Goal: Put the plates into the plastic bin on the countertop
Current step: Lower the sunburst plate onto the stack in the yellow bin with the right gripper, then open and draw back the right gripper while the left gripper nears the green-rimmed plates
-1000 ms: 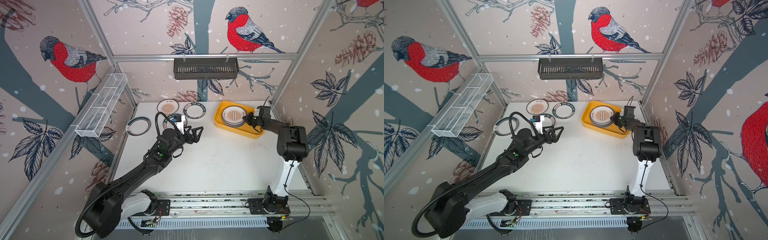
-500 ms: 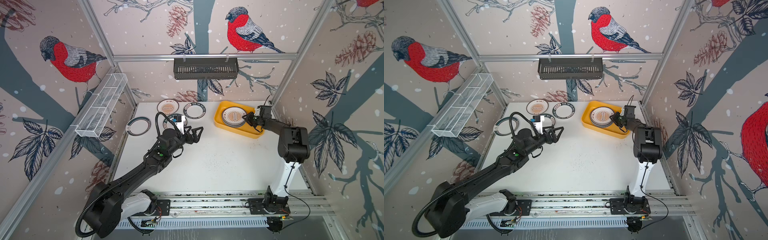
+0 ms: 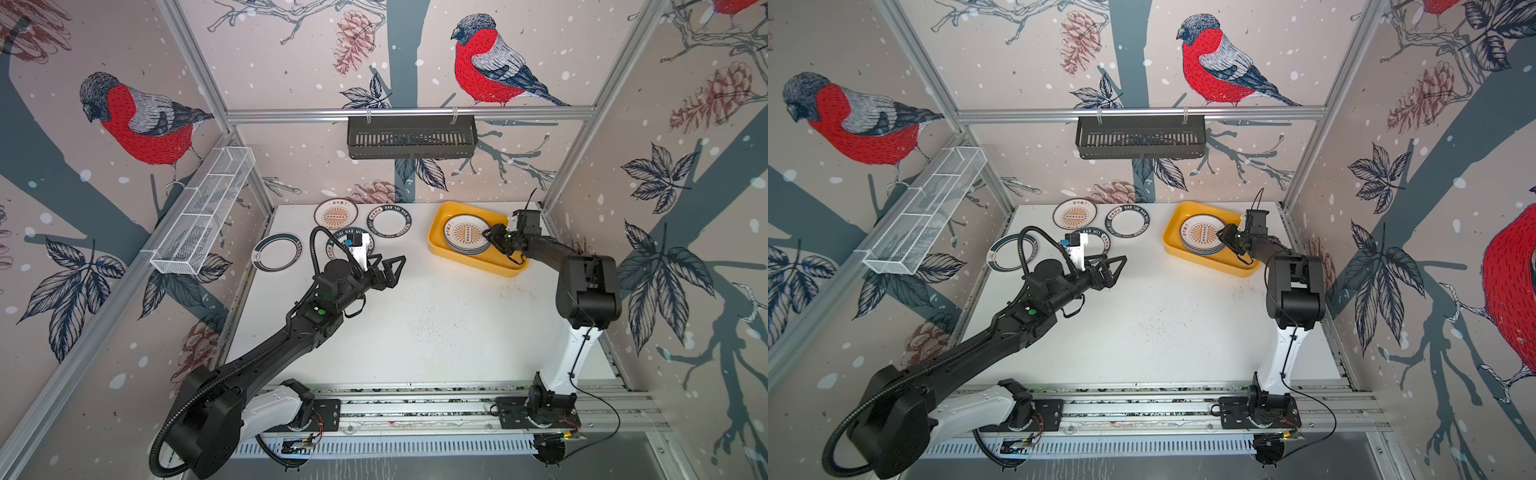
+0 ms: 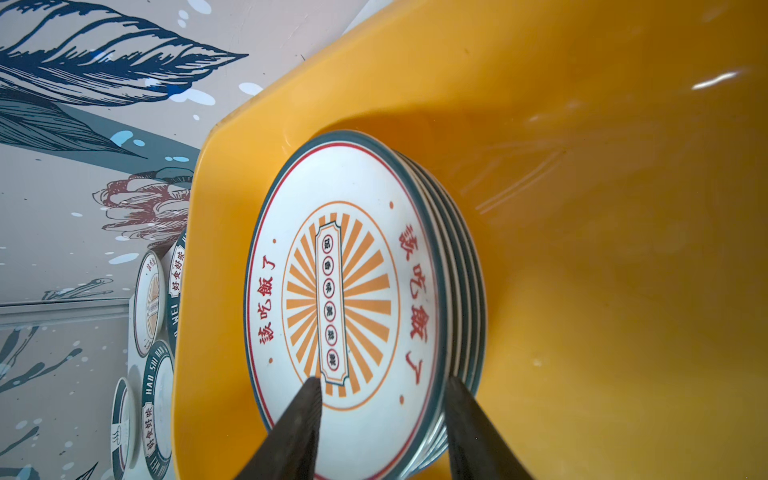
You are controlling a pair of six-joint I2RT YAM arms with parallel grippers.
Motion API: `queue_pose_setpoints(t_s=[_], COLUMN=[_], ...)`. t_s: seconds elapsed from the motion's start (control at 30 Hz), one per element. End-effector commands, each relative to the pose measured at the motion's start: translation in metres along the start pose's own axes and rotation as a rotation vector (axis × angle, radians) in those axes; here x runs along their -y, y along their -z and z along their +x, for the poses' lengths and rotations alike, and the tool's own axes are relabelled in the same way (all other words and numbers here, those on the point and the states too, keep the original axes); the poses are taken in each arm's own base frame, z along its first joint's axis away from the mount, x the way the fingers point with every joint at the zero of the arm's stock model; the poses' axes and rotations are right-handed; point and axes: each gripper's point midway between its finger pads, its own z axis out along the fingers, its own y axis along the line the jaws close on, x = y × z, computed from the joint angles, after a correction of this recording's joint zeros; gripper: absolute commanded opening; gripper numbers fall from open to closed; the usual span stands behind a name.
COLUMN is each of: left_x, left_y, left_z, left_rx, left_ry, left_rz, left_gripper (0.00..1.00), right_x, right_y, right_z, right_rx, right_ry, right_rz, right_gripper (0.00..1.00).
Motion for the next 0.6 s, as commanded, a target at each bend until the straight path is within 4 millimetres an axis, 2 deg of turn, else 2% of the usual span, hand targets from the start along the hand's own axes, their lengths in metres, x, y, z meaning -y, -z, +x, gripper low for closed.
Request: queue_pose_setpoints(t_s=[0.0,0.17,0.23,0.43,0.57], left_x=[0.003,-0.002,-0.002,-0.002,-0.003], left_y=[0.003,0.005,0.006,0.009,0.012], left_z=[-0.008,-0.007,-0.007,-0.007,-0.004], left_rx=[0.039,0.041,0.043,0.044,0.043], left_ry=[-0.003,0.009,0.011,0.014,0.023], left_rz=[0.010,-0.017,-0.016,-0.019,-0.020], left_gripper=[0.96,0.96,0.96,0.96,0.96], right_x=[-0.005,-0.007,-0.008,-0.026,-0.038], right_y=[0.004,0.007,0.009,0.022,0.031], right_z=[-0.003,-0.003,-0.003,-0.003,-0.001], right_rx=[0.016,0.020,0.022,0.054,0.072], right_ry=[0.031,0.037,0.041,0.109,0.152], right_rz=[0.009,0.017,0.019,-0.011,-0.035], right_gripper=[0.53,0.57,0.61,0.91,0.97])
